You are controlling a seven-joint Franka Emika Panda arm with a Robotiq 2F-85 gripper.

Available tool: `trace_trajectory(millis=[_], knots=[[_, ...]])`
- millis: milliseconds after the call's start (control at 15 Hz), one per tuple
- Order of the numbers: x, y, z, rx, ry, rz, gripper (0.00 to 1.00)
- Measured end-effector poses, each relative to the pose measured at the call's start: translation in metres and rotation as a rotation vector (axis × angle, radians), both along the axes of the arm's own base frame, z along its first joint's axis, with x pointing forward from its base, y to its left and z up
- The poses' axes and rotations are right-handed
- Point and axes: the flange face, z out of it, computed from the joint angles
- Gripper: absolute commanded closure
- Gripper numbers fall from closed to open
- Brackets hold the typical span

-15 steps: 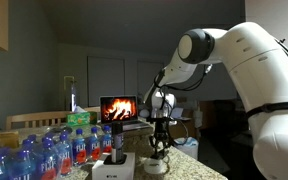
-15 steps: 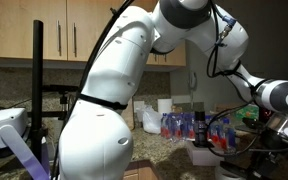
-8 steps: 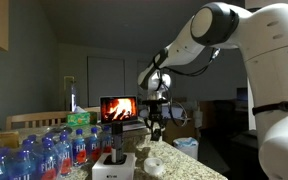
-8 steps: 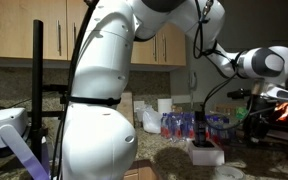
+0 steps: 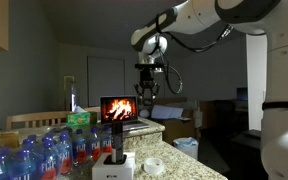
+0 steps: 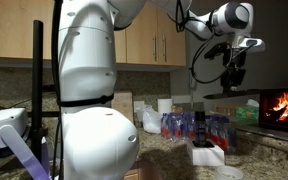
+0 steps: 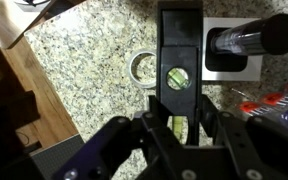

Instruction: Pick up the bottle and remote, then put them on the box

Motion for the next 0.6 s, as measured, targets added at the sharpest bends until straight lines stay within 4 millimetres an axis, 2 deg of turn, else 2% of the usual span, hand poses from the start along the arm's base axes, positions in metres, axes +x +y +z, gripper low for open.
trace_trajectory(millis=[67, 133, 467, 533, 600], knots=[[0.001, 0.004, 0.009, 0.001, -0.01, 0.03, 0.56], [0.003, 0.006, 0.012, 0.004, -0.018, 0.068, 0.56], [0.013, 0.005, -0.005, 0.013, 0.007, 0.115, 0.56], [0.013, 0.005, -0.005, 0.013, 0.007, 0.115, 0.81], [0.013, 0.005, -0.005, 0.013, 0.006, 0.115, 0.81]])
